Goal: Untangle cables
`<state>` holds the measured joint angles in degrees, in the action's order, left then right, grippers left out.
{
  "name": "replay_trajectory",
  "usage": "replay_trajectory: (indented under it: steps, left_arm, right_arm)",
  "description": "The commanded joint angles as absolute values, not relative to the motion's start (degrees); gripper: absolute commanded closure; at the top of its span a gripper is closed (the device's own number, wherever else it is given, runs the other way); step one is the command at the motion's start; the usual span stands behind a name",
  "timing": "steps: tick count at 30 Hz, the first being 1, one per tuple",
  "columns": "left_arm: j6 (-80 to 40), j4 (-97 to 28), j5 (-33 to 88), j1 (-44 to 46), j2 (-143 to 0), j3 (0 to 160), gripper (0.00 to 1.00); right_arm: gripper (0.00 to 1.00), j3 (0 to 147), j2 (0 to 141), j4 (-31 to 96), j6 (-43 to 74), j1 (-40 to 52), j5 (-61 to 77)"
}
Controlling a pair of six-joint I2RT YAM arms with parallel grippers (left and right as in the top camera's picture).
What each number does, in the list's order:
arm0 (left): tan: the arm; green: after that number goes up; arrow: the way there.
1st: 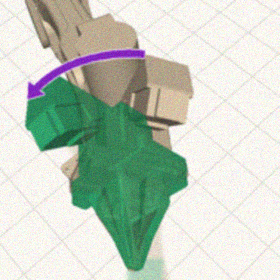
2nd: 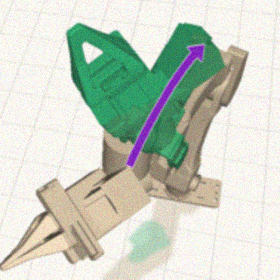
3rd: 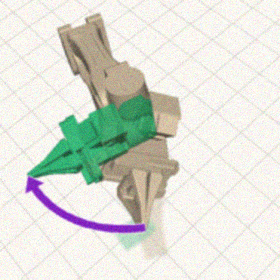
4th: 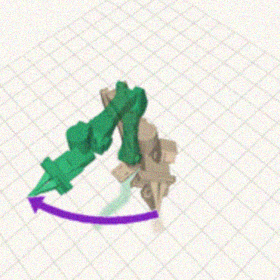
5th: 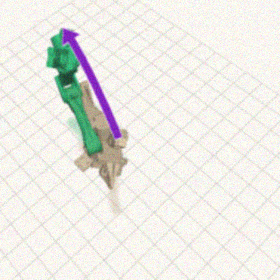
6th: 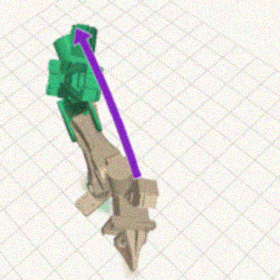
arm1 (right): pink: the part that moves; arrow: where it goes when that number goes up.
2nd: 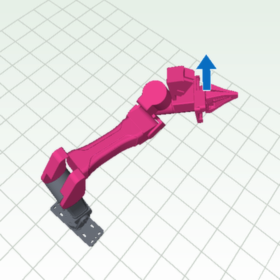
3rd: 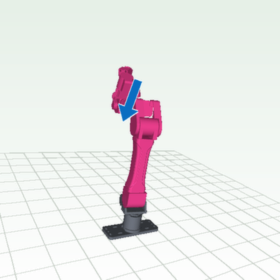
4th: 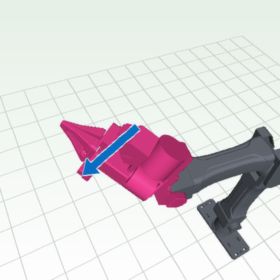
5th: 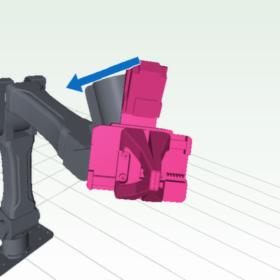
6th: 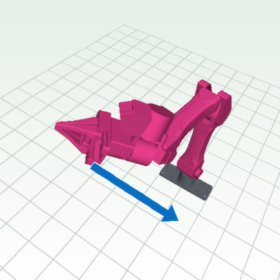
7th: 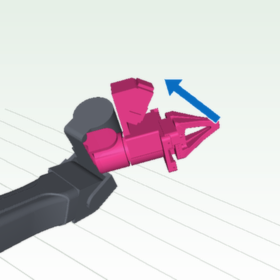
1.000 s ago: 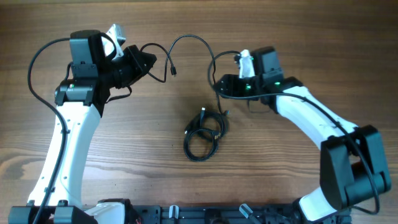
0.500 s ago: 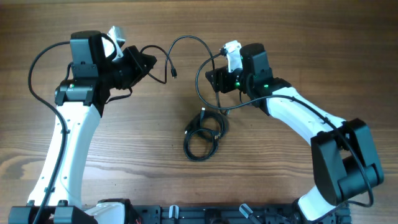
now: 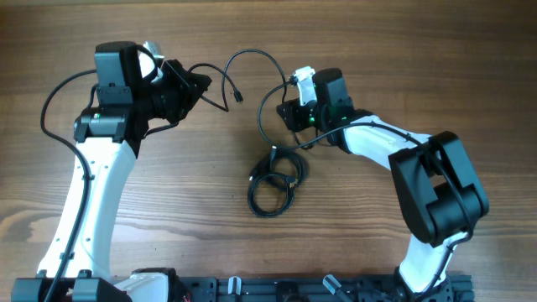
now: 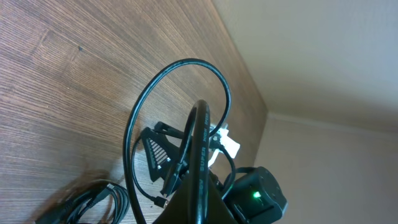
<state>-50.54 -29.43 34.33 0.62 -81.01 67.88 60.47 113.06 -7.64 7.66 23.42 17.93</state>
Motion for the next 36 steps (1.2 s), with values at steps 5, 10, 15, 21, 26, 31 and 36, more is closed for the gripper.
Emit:
replay_trajectory:
  steps: [5,10,15,21,26,31,36]
  left_arm:
    - [-51.3,-29.2,34.4,0.3,-80.8,68.6,0.96]
    - [-51.2,-29.2,34.4,0.3,-80.8,68.6,0.96]
    - [-47.8,-31.6,22.3,0.2,-80.8,68.6,0.96]
    - [-46.7,-35.8,16.0,0.1,-80.8,68.6,0.96]
    - [-46.7,-40.2,14.9,0.1,-80.8,68.6,0.96]
    - [-46.9,-45.6,1.1,0.1,-80.8,68.6,0.96]
    - [-46.9,-45.7,-3.4,0.1,-80.8,68.6,0.96]
  right_arm:
    - [0.78,61.1,115.3,-11.2,11.7,24.2,18.7]
    - [0.96,61.1,114.3,-12.6,17.2,23.9,19.2]
    - [0.95,61.2,99.1,-5.2,19.7,18.3,18.9]
    - [0.95,61.2,86.5,11.9,19.2,10.8,14.8]
    - [0.96,61.2,86.8,23.8,35.6,10.7,3.9]
    - [0.96,61.2,86.7,25.2,40.5,10.6,1.3]
    - [0.96,61.2,86.7,25.5,40.5,10.6,4.1]
